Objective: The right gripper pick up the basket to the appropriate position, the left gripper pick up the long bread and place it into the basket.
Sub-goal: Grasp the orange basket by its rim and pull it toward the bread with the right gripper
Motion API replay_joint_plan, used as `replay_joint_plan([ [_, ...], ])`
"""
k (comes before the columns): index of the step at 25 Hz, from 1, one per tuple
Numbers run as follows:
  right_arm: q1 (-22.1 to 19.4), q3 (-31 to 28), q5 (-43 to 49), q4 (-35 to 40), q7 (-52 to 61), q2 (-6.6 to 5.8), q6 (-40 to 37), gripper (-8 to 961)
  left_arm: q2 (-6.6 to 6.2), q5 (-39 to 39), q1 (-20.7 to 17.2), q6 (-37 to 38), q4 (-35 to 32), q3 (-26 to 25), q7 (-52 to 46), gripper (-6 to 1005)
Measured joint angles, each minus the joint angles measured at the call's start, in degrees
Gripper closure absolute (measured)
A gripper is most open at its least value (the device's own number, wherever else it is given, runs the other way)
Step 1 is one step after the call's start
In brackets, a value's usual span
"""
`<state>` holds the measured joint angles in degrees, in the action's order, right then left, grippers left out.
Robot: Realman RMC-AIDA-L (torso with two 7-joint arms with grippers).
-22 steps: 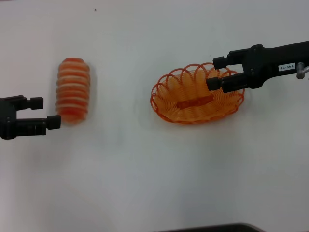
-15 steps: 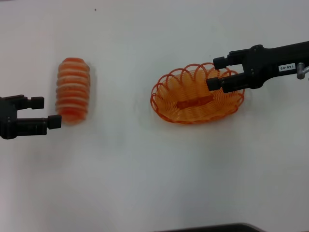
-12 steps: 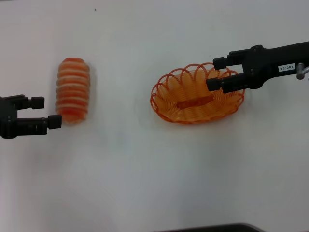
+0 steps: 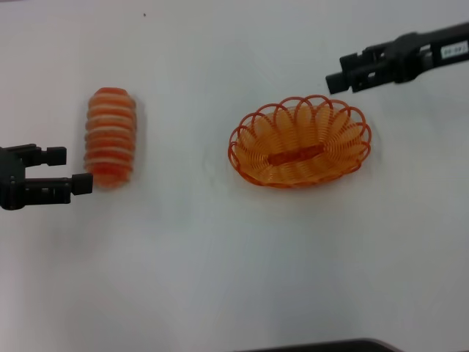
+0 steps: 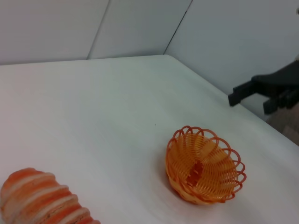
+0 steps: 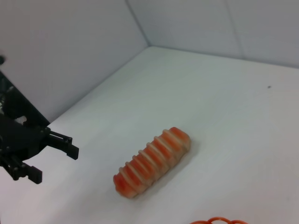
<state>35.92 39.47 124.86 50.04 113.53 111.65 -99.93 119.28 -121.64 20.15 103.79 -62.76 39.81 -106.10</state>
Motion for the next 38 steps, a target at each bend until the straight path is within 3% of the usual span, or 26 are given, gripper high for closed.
replay_joint_plan([
  [3,2.5,0.9,2.6,4.4,5.7,-1.09,-2.2,128,-0.07,0.0,0.0,0.0,0.0,0.0,0.0,96],
  [5,5.2,1.1,8.6,8.2,10.2,-0.88,-3.5,129,-0.09,0.0,0.0,0.0,0.0,0.0,0.0,96],
  [8,9.6,1.3,20.4,11.3,15.8,0.05,-4.7,128,-0.1,0.0,0.0,0.0,0.0,0.0,0.0,96],
  [12,13.3,3.8,31.6,11.1,20.1,2.28,-5.0,128,-0.1,0.0,-0.1,0.0,0.0,0.0,0.0,95],
  [20,12.1,11.4,36.3,11.0,26.6,5.16,2.1,137,-0.13,0.0,-0.4,-0.1,0.3,-0.1,0.4,96],
  [21,12.0,11.5,37.0,10.0,26.9,6.04,3.3,146,-0.16,0.0,-0.4,-0.1,0.3,-0.1,0.4,96],
  [38,10.5,11.2,35.7,0.5,26.2,7.58,12.7,288,-0.17,-0.2,-1.1,-0.4,0.5,0.3,0.5,95],
])
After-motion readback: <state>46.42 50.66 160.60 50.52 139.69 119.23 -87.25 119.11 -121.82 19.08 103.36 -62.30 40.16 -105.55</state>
